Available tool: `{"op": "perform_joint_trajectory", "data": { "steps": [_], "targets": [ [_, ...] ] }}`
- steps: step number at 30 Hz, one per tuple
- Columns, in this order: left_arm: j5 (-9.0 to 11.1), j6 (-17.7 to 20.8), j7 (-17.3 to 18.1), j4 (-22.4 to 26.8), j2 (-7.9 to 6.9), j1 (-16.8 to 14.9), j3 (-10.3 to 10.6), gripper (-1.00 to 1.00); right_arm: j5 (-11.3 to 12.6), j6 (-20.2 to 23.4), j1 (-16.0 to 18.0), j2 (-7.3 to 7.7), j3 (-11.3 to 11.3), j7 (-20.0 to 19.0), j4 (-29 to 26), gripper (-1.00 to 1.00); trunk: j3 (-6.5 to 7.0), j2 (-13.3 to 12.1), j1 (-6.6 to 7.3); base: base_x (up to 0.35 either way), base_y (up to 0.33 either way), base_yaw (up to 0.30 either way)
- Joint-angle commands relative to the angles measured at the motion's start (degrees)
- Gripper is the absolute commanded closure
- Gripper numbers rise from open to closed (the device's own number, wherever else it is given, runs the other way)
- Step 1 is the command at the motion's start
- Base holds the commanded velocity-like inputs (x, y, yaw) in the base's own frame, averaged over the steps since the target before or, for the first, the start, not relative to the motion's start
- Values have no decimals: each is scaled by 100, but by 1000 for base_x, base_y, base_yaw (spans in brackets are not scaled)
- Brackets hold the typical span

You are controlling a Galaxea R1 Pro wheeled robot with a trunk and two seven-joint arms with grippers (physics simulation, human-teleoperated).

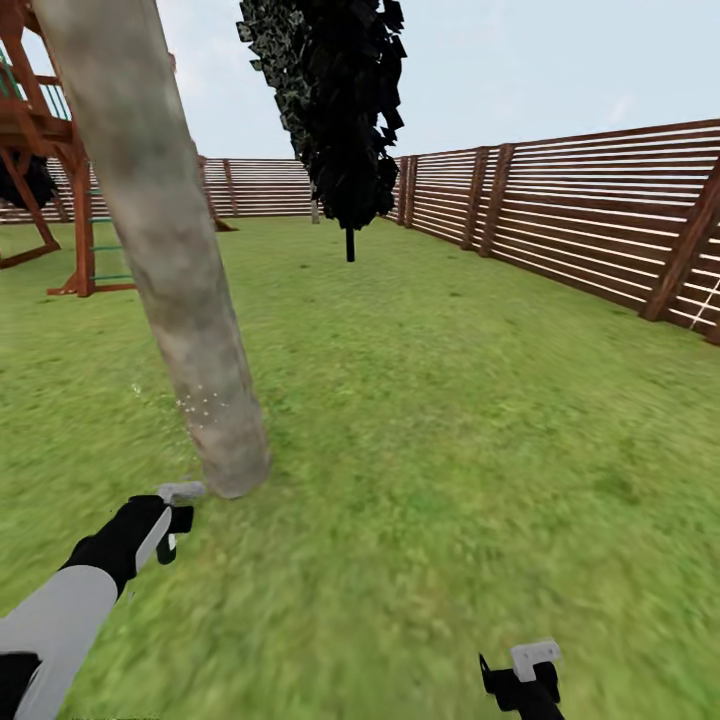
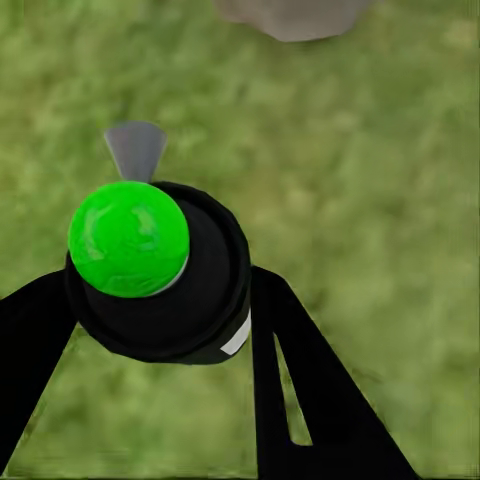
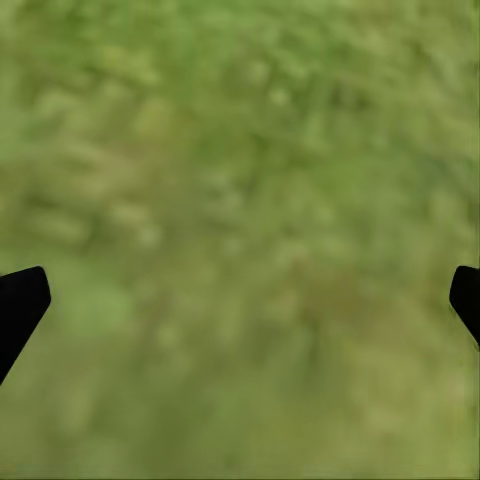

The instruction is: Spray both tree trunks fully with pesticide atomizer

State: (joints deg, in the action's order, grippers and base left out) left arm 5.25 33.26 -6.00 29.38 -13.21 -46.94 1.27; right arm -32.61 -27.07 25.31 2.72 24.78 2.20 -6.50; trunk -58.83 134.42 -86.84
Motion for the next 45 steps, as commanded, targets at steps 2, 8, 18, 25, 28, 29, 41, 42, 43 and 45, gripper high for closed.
{"op": "perform_joint_trajectory", "data": {
  "steps": [2, 8, 18, 25, 28, 29, 41, 42, 43, 45],
  "targets": [
    [66, -103, 2, -128, -242, 19, -9, 100, 0, 0, 0, 0, 0, 0, 0, -100, 1, 0, 0, 154, -261, 276],
    [98, -435, -5, -288, -84, 36, -8, 100, 0, 0, 0, 0, 0, 0, 0, -100, 1, 0, 0, 201, -220, 267],
    [57, -655, -5, -411, -85, 36, -11, 100, -8, 0, 0, 0, 0, 0, 0, -100, 1, 0, 0, 279, -147, 27],
    [51, -847, -1, -802, -107, 36, -5, 100, -8, 0, 0, 0, -8, -1, -6, -100, 1, 0, 0, 274, -154, 0],
    [23, -847, 8, -1046, -106, 38, 17, 100, -7, 0, 0, 0, -5, 0, -9, -100, 1, 0, 0, 153, -125, 89],
    [32, -846, 20, -1066, -98, 40, 27, 100, -6, 0, 0, 0, -4, 0, -9, -100, 1, 0, 0, 22, -18, 236],
    [96, -812, 118, -1077, -77, 38, 32, 100, -8, 0, 0, 0, -3, 0, -6, -100, 1, 0, 0, 74, -113, 132],
    [97, -808, 120, -1076, -77, 37, 32, 100, -8, 0, 0, 0, -2, 0, -4, -100, 1, 0, 0, 88, -257, 0],
    [98, -811, 123, -1076, -77, 36, 31, 100, -8, 0, 0, 0, -6, 0, -2, -100, 1, 0, 0, 36, -266, 5],
    [99, -812, 122, -1075, -77, 37, 31, 100, -8, 0, 0, 0, -8, 0, -1, -100, 1, 0, 0, 8, -272, 168]
  ]
}}
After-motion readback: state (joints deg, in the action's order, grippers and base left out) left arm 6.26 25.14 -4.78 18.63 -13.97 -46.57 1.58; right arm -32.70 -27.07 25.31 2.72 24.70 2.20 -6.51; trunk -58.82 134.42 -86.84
